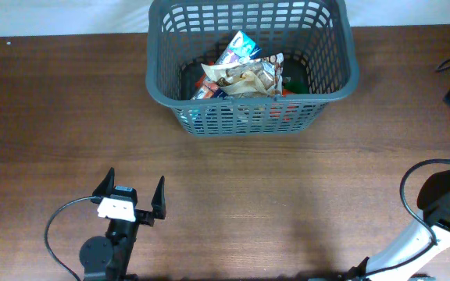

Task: Pack container

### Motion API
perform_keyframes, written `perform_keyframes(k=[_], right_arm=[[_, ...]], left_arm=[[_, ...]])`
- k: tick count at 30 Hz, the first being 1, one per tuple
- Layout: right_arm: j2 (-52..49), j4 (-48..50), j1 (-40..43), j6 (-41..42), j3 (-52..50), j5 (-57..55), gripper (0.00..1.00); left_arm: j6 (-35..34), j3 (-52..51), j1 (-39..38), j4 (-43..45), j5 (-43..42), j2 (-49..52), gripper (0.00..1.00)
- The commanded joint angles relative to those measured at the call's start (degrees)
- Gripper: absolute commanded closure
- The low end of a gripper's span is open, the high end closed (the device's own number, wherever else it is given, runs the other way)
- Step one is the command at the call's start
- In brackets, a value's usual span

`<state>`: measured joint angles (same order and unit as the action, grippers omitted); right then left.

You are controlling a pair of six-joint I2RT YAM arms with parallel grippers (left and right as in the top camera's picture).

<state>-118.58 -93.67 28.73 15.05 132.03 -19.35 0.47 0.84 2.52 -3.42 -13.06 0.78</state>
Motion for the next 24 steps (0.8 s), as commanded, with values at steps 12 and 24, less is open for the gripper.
perform_keyframes(k=[12,24], right_arm=[[11.67,4.09,0.09,0.70,-0.20,-0.50,0.01],[27.34,21.11,-6.67,0.70,-0.24,-0.33,0.01]], left_arm=[[0.90,-0.28,-0.24,-0.22,0.59,-0.48,0.01],[0.90,-0.28,-0.24,-0.22,0.59,-0.48,0.01]])
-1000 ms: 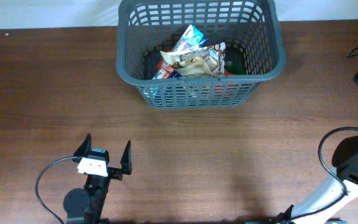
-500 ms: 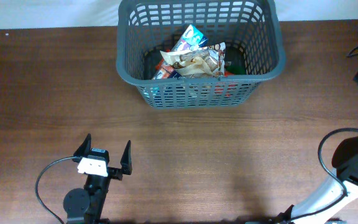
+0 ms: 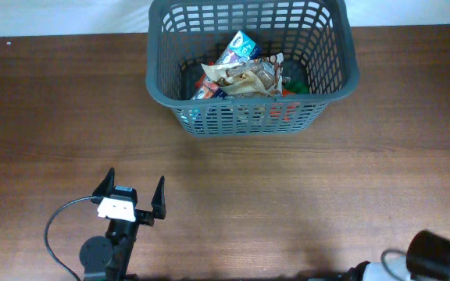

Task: Pack container

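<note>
A grey plastic basket (image 3: 252,117) stands at the back centre of the brown table (image 3: 287,195). Inside it lies a heap of snack packets (image 3: 242,72), blue-white and tan wrappers on top, red ones beneath. My left gripper (image 3: 133,191) rests open near the front left, fingers pointing toward the basket, nothing between them. Of the right arm, only a dark joint (image 3: 436,254) shows at the bottom right corner; its gripper is out of view.
A black cable (image 3: 53,234) loops beside the left arm's base. A dark sliver shows at the right edge. White wall runs behind the table's far edge.
The right arm has dropped lower in the frame; its looped cable and upper link no longer show. The dark piece at the right edge has nearly gone. The left gripper and basket are unchanged.
</note>
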### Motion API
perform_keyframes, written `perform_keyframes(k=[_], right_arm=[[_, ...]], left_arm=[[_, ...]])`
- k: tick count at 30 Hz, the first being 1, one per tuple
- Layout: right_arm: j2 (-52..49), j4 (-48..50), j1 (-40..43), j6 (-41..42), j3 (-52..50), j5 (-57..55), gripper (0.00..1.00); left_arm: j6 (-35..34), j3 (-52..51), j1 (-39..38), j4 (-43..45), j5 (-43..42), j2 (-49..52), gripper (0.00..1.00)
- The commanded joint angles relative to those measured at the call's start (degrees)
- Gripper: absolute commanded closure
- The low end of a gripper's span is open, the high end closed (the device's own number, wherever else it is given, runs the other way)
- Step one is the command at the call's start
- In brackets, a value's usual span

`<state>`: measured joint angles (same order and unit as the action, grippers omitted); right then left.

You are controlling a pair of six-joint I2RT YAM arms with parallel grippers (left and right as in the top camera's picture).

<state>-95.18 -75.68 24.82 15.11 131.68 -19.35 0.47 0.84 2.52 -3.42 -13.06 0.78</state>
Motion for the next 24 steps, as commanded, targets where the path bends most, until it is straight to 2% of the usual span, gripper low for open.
perform_keyframes(k=[1,7,10,16,19,24], right_arm=[[5.05,4.39,-3.65,0.61,0.11,-0.33,0.01],[10.93,7.58,-7.48,0.61,-0.85,-0.33,0.01],[14.80,11.39,-8.07,0.61,-5.62,0.76,0.01],[28.57,33.20,-8.07,0.59,-28.85,10.01,0.01],[39.10,46.31,-8.79,0.55,-46.27,14.32,0.01],[52.70,58.12,-12.63,0.39,-65.72,14.45,0.01]], left_arm=[[0.90,-0.28,-0.24,-0.22,0.57,-0.48,0.01],[0.90,-0.28,-0.24,-0.22,0.59,-0.48,0.01],[0.90,-0.28,-0.24,-0.22,0.59,-0.48,0.01],[0.90,-0.28,-0.24,-0.22,0.59,-0.48,0.01],[0.90,-0.28,-0.24,-0.22,0.59,-0.48,0.01],[0.90,-0.28,-0.24,-0.22,0.59,-0.48,0.01]])
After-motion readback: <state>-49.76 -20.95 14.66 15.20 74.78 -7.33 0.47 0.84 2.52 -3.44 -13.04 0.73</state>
